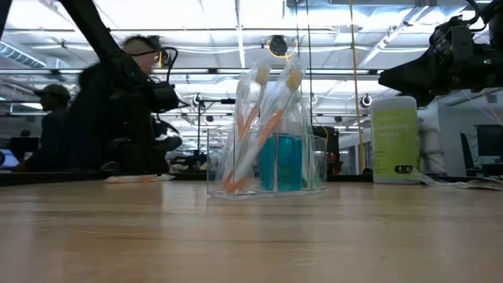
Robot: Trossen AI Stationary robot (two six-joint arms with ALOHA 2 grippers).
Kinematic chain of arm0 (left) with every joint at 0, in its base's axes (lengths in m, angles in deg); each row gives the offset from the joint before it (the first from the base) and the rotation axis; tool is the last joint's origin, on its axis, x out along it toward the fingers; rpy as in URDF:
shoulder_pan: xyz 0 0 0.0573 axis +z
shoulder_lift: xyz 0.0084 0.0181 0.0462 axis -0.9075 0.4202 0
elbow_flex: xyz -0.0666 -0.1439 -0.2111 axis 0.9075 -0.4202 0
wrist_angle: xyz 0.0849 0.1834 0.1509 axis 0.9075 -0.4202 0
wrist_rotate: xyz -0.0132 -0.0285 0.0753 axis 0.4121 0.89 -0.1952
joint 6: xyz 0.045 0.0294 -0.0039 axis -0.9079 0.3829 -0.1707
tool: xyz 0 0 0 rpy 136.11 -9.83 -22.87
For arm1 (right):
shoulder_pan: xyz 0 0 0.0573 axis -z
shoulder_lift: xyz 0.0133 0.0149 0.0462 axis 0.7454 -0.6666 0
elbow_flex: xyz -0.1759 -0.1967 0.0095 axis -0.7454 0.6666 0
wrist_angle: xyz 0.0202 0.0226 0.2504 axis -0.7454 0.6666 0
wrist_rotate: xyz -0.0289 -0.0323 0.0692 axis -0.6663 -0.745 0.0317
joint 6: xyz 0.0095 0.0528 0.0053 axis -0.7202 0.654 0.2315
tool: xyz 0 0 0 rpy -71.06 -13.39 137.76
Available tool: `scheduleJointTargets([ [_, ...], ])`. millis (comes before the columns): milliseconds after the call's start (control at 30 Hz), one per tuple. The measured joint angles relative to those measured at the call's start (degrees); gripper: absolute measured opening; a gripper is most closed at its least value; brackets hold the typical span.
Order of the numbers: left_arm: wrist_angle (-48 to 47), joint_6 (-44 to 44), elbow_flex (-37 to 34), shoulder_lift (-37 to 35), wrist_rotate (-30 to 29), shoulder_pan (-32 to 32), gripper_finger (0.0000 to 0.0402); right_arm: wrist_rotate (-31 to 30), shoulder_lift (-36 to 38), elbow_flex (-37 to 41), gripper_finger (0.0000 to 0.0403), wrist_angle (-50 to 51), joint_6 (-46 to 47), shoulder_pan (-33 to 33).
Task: Pick & Place toothbrushing station
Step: Put the orange toothbrush into the transparent organizer
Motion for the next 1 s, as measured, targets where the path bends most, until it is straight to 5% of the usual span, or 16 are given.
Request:
scheduleJointTargets([
  [400, 7.0, -3.4, 0.0, 4.7, 2.9, 0.3, 0.0223, 0.0, 0.0, 0.0, 0.0098, 0.0, 0.0, 0.0],
  [833, 4.0, -3.2, 0.1, 4.8, 6.6, 0.3, 0.0029, 0.0, 0.0, 0.0, 0.0098, 0.0, 0.0, 0.0],
  [1000, 4.1, -3.5, 0.1, 4.8, 7.1, 0.3, 0.0023, 0.0, 0.0, 0.0, 0.0098, 0.0, 0.0, 0.0],
])
